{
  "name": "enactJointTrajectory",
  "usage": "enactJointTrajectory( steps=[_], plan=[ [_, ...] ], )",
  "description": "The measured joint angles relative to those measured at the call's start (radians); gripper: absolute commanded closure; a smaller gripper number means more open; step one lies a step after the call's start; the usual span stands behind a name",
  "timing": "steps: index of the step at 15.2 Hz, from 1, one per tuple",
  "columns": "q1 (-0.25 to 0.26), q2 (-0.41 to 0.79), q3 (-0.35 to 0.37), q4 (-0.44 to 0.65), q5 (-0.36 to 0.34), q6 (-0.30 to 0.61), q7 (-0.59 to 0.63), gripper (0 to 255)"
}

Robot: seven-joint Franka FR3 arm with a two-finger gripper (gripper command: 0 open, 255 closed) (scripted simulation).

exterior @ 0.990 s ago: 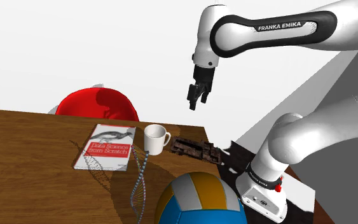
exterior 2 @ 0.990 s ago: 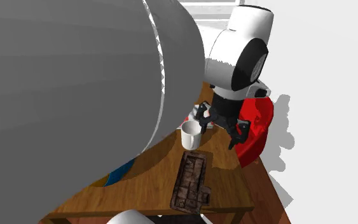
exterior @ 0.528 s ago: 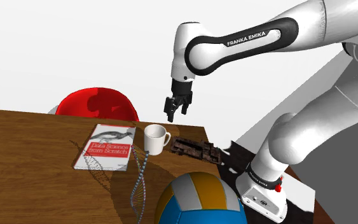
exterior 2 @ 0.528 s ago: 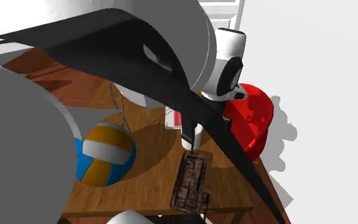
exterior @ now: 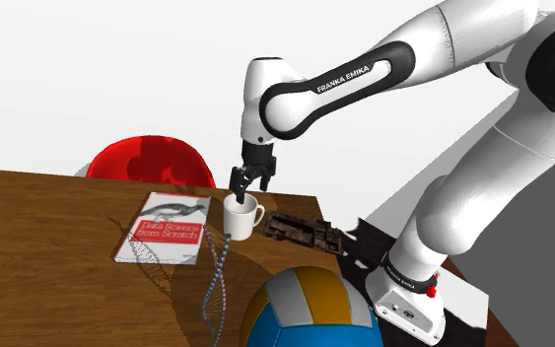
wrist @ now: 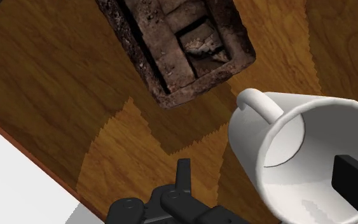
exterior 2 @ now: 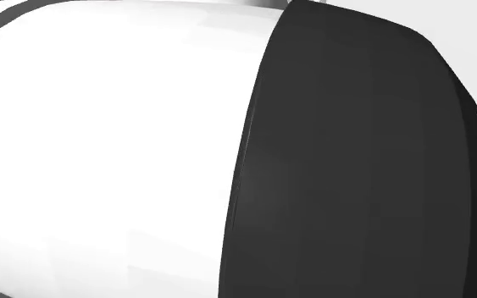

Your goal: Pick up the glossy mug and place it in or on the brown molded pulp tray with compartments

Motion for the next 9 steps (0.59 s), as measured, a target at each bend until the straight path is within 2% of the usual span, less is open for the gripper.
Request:
enactJointTrajectory(
  steps=[5, 9],
  plan=[
    [0.001, 0.043, 0.009, -0.030, -0.007, 0.073, 0.006, 0],
    [0.002, 0.047, 0.010, -0.035, -0.007, 0.082, 0.008, 0]
  ],
)
